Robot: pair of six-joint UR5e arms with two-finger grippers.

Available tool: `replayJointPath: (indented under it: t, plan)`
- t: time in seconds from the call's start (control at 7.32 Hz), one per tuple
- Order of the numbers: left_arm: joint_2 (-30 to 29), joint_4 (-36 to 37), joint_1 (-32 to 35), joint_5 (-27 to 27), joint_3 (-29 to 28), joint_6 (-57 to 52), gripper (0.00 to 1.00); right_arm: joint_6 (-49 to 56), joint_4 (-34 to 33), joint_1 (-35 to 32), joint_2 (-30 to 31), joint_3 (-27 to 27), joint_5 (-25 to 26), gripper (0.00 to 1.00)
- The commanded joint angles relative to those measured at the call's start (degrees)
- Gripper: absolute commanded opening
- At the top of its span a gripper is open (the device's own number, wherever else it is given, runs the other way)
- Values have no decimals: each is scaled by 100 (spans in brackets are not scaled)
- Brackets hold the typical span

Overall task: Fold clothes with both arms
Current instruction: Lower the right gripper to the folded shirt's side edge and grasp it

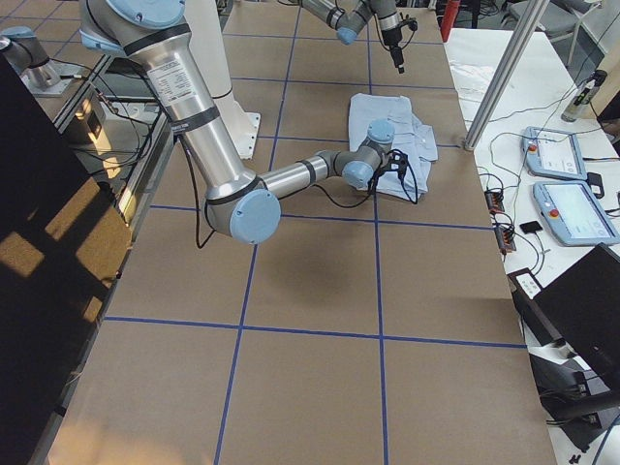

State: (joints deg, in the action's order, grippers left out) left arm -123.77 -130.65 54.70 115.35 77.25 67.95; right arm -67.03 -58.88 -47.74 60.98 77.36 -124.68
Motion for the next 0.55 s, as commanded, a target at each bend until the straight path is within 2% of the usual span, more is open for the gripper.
replayJointPath:
  t: [0.0,0.14,0.27,0.41]
  plan:
    - [37,-5,6,-3,27,-2,100,6,-1,98,-25,-28,22,51]
    - [37,4,6,-3,27,-2,100,6,-1,90,-25,-19,-4,34]
    - [37,4,6,5,36,7,100,-3,8,72,-25,-19,-4,12]
    - [37,4,6,6,62,7,100,5,8,20,-25,-10,-22,10]
